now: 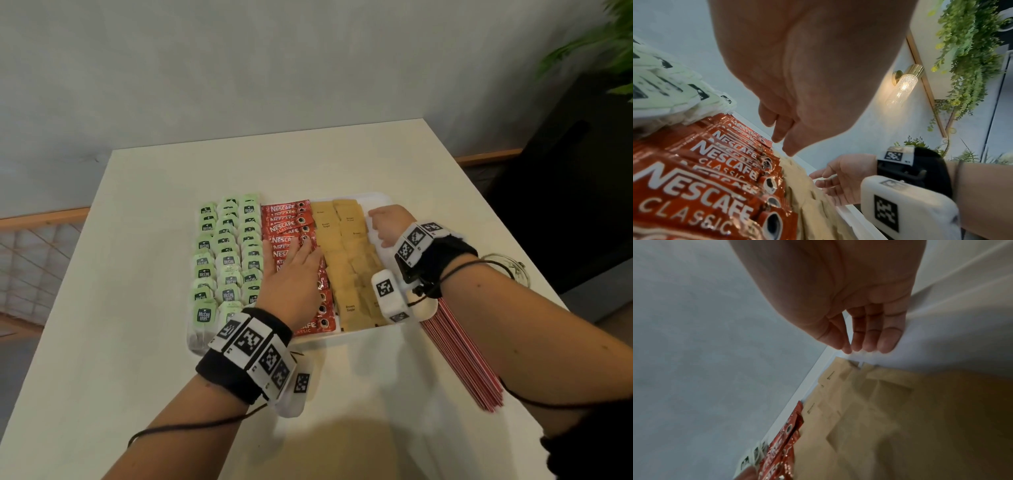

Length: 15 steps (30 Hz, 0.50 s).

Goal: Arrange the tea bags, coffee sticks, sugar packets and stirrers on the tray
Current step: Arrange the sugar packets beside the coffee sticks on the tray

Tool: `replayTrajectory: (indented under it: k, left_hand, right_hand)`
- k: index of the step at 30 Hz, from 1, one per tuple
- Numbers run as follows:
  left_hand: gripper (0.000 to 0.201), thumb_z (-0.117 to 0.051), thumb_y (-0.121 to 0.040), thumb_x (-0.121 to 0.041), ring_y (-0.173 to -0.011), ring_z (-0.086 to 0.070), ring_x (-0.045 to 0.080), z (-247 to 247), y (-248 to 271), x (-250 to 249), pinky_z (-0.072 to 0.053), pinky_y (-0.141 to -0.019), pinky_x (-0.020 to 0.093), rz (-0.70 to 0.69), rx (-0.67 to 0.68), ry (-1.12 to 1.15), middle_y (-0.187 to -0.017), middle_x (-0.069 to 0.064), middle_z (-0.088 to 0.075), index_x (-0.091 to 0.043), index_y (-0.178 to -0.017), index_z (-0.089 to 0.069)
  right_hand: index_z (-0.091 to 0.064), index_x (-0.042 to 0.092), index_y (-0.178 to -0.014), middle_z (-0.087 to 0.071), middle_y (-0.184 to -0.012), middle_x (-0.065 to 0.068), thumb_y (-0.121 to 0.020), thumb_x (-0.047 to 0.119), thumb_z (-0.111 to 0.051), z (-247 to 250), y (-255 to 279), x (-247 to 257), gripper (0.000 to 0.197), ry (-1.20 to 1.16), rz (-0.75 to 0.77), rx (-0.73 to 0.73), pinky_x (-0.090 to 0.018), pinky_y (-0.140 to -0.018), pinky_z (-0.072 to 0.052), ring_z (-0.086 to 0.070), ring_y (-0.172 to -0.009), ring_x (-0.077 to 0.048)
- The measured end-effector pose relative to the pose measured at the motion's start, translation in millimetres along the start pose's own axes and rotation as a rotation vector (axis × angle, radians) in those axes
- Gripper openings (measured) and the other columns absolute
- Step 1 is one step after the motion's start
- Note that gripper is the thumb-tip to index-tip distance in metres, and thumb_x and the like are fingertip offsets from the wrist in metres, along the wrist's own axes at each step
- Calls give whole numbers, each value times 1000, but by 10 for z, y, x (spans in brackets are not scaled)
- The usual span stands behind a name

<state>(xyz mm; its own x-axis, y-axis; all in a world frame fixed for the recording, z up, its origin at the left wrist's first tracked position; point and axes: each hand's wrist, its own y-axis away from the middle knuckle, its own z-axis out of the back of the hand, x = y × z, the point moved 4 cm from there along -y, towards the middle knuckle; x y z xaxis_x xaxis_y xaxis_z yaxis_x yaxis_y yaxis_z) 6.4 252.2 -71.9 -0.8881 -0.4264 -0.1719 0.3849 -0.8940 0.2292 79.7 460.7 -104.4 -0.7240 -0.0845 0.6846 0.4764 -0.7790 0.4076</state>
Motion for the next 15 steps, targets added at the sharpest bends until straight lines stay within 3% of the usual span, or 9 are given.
replayTrajectory:
  k: [3,4,6,7,9,11,13,15]
  left_hand:
    - [57,-29,-102,-16,-151,8,21,-26,31,25,19,-113,56,9,42,-10,-165,3,-3,-18,-156,-10]
    - [56,-28,-102,-17,-151,8,20,-33,43,28,19,-113,55,8,53,-15,-165,3,-3,-18,-156,-10]
    - [56,-28,-103,-18,-151,8,20,-25,60,25,19,-113,55,4,55,-15,-165,2,-3,-19,-156,-10]
    - [55,-28,-104,-20,-151,7,20,-8,66,12,19,-114,55,1,49,-8,-165,2,-4,-19,-156,-11]
    - [54,-30,-105,-28,-151,6,20,42,71,-48,18,-114,55,-18,36,20,-165,2,-5,-19,-155,-13]
    - [58,-33,-104,-37,-151,6,21,98,81,-166,18,-114,54,-56,37,24,-165,4,-4,-18,-155,-14]
    - [63,-37,-102,-41,-151,5,22,139,102,-324,18,-114,52,-102,45,3,-165,5,-4,-17,-156,-13]
    - [65,-39,-102,-40,-152,3,22,140,139,-496,16,-115,53,-154,34,-35,-165,6,-4,-16,-156,-13]
  right_hand:
    - [-53,4,-134,-57,-133,-15,-96,10,-49,-3,7,74,38,53,-22,42,-24,-70,-47,-52,-97,-18]
    - [-50,2,-135,-57,-133,-13,-94,9,-51,1,-71,43,41,42,-9,45,-25,-74,-51,-56,-103,-19]
    - [-40,2,-143,-52,-140,-13,-93,12,-51,18,-121,3,51,53,19,22,-36,-96,-49,-55,-120,-27]
    - [-41,4,-143,-51,-140,-15,-95,14,-49,44,-60,34,49,22,-1,33,-40,-97,-49,-55,-120,-30]
    - [-50,6,-136,-57,-131,-16,-97,17,-49,144,71,45,41,-65,5,-1,-37,-78,-53,-60,-101,-27]
    - [-57,7,-129,-63,-110,-7,-96,21,-52,271,367,127,36,-153,-15,8,-28,-63,-48,-58,-79,-16]
    - [-60,4,-122,-59,-91,1,-98,18,-51,425,609,127,30,-212,-7,-6,-25,-58,-44,-52,-69,-11]
    - [-61,2,-121,-56,-87,1,-98,13,-49,565,875,83,29,-248,7,-28,-23,-57,-43,-50,-67,-12]
